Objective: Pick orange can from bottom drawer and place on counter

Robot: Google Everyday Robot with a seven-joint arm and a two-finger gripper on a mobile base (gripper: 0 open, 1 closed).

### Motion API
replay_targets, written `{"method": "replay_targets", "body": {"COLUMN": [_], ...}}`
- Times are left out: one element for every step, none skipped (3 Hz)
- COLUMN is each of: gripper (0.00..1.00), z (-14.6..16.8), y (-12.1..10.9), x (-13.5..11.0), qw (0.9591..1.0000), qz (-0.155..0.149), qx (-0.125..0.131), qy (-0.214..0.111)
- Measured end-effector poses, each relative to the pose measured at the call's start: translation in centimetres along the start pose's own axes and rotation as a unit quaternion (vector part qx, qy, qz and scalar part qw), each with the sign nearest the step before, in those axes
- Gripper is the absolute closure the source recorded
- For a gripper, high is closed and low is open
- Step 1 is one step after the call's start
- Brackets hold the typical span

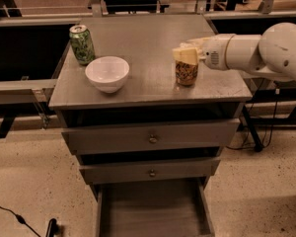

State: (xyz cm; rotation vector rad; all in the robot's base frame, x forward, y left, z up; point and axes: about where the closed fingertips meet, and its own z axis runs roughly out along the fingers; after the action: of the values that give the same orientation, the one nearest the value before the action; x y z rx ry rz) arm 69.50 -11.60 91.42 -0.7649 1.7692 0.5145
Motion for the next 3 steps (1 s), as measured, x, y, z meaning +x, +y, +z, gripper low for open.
{"method": "replay_targets", "body": {"gripper": [0.15, 0.00, 0.00], "z": [-0.1, -0.1, -0.9], "y": [0.0, 0.0, 0.0], "x": [-0.4, -0.4, -1.7], "qw": [1.0000, 1.0000, 0.9993], "qz": [0.000, 0.000, -0.010], "qx": [0.000, 0.000, -0.021], "qy": [0.000, 0.000, -0.029]}}
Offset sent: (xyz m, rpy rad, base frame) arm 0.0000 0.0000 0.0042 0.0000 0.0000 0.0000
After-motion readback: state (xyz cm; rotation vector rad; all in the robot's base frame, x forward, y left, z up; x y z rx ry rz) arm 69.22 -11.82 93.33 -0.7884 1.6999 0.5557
